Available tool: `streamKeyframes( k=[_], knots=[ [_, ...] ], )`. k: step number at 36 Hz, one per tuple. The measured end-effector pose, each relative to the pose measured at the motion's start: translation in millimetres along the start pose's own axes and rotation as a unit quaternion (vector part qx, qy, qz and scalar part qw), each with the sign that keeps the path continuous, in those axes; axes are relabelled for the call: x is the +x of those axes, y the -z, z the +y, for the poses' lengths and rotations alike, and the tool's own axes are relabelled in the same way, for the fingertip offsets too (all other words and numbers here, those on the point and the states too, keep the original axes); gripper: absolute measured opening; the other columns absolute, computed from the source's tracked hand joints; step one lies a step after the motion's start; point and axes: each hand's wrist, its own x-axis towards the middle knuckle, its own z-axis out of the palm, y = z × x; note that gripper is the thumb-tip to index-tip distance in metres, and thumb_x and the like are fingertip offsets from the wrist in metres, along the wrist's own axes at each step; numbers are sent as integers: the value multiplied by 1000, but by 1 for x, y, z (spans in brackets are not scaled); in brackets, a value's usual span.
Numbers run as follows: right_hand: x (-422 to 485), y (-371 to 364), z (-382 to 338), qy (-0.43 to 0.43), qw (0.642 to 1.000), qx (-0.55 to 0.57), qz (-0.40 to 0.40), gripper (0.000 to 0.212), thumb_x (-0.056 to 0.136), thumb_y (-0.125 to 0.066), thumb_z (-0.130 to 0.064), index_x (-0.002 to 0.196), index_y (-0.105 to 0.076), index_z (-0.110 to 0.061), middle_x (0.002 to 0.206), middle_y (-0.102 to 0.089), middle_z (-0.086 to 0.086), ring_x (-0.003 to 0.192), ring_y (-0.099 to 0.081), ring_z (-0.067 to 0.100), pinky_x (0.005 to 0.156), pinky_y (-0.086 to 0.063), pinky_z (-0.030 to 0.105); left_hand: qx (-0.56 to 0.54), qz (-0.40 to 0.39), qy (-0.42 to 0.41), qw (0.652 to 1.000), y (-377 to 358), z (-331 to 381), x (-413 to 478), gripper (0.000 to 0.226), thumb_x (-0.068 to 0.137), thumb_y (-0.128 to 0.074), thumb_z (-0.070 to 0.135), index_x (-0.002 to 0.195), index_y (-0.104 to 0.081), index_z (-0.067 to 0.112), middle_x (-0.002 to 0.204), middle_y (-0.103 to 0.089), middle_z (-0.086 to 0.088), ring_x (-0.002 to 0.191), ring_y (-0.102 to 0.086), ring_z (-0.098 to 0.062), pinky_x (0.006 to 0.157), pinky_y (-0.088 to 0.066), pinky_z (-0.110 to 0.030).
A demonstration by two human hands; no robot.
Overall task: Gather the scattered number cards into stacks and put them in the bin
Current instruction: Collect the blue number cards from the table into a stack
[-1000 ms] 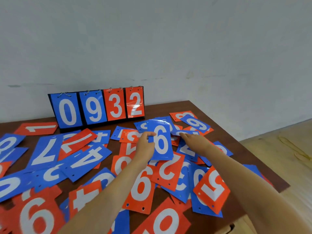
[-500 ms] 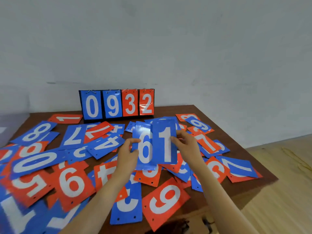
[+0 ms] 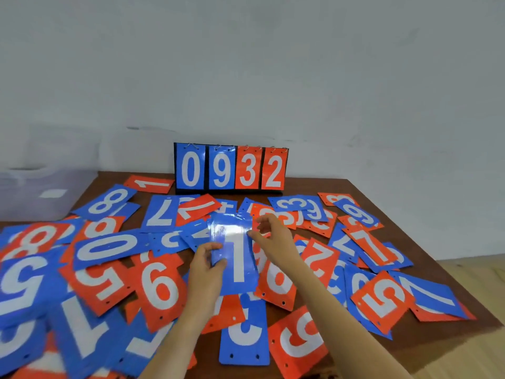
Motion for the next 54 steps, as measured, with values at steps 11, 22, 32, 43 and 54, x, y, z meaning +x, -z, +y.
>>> streamKeyframes(
  k=[11, 22, 32, 43, 54],
  knots=[
    [140, -36, 18, -22, 943, -311, -120, 54, 86, -64, -31, 131, -45, -8, 134, -48, 13, 123, -44, 30, 102, -41, 38, 73, 35, -7, 997, -1, 20, 91, 29, 90, -47, -3, 107, -51, 21, 80, -45, 12, 62, -48, -15, 51, -40, -29],
    [157, -51, 24, 36, 847, -498, -181, 30, 100, -35, -23, 118, -53, -8, 119, -60, 9, 105, -58, 26, 83, -46, 34, 89, 29, -14, 996, -3, 24, 125, 26, 92, -48, -2, 108, -49, 20, 90, -47, 13, 73, -54, -6, 54, -48, -20],
    [124, -31, 13, 23, 930, -364, -46, 13, 94, -44, -22, 97, -50, -12, 95, -60, 7, 84, -59, 23, 68, -46, 31, 122, 46, -22, 991, -4, 24, 108, 28, 92, -49, -2, 113, -51, 17, 82, -43, 17, 64, -47, -4, 58, -47, -25],
    [11, 18, 8, 49, 970, -238, 6, 17, 95, -49, -21, 103, -63, -13, 98, -61, 0, 85, -53, 9, 72, -46, 22, 160, 39, -66, 984, 0, 32, 59, 30, 92, -45, -4, 114, -50, 15, 89, -46, 16, 63, -48, -5, 50, -41, -20],
    [-38, 74, -21, -16, 985, 161, 61, 14, 99, -47, -16, 103, -59, -10, 89, -66, 0, 79, -65, 12, 67, -56, 28, 164, -31, -119, 979, -13, 35, 19, 26, 91, -44, -3, 101, -52, 19, 91, -52, -5, 49, -39, -9, 46, -32, -17]
  ],
)
